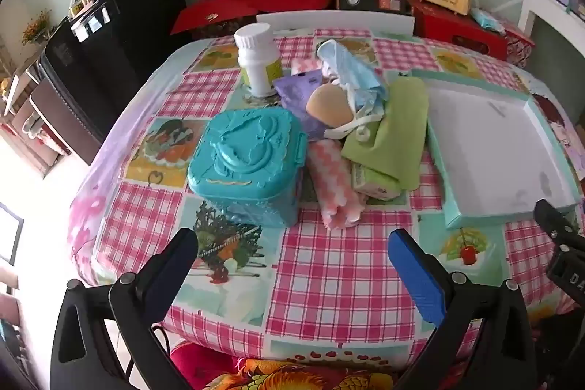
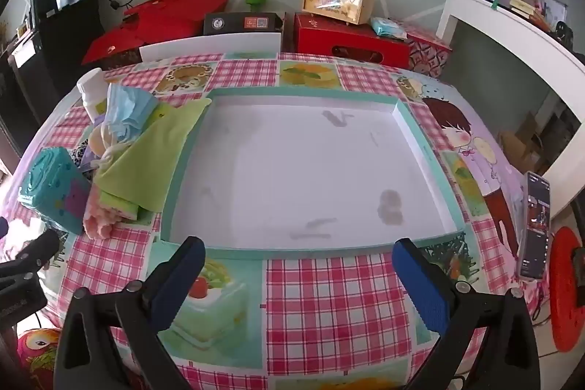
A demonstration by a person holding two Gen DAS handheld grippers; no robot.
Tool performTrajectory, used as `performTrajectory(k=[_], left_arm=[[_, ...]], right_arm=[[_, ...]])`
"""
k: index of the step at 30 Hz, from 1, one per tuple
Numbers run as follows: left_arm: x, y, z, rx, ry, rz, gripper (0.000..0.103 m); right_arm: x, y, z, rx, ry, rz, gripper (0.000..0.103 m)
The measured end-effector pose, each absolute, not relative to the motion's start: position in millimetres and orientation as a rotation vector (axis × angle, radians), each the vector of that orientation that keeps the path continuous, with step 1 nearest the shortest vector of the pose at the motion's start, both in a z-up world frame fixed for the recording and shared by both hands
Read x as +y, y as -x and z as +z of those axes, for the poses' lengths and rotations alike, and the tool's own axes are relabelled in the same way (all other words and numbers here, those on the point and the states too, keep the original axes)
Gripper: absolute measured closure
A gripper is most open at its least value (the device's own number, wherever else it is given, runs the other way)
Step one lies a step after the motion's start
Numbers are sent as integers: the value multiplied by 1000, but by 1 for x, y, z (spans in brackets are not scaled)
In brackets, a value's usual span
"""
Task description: Organize soft objects
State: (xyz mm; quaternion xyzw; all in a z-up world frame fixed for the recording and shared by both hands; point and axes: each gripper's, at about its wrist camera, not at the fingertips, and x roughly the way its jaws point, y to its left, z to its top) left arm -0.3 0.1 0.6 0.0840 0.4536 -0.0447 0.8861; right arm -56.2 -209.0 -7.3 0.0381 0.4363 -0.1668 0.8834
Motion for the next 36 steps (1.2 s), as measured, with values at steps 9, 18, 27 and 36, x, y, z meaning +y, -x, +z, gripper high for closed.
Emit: performTrajectory(k=[9, 18, 27, 36], left_arm=[[11, 1, -2, 951, -129, -56, 0], [4, 1, -1, 952, -146, -42, 0], [6, 0, -4, 961, -144, -40, 0], [6, 0, -6, 968, -148, -35, 0]], right_arm=[[-214, 59, -11, 901, -133, -351, 0], [-214, 60, -12, 903, -129, -345, 0], [-206, 57, -12, 908, -72, -340, 0], [-205, 58, -12, 908, -59, -337, 0]])
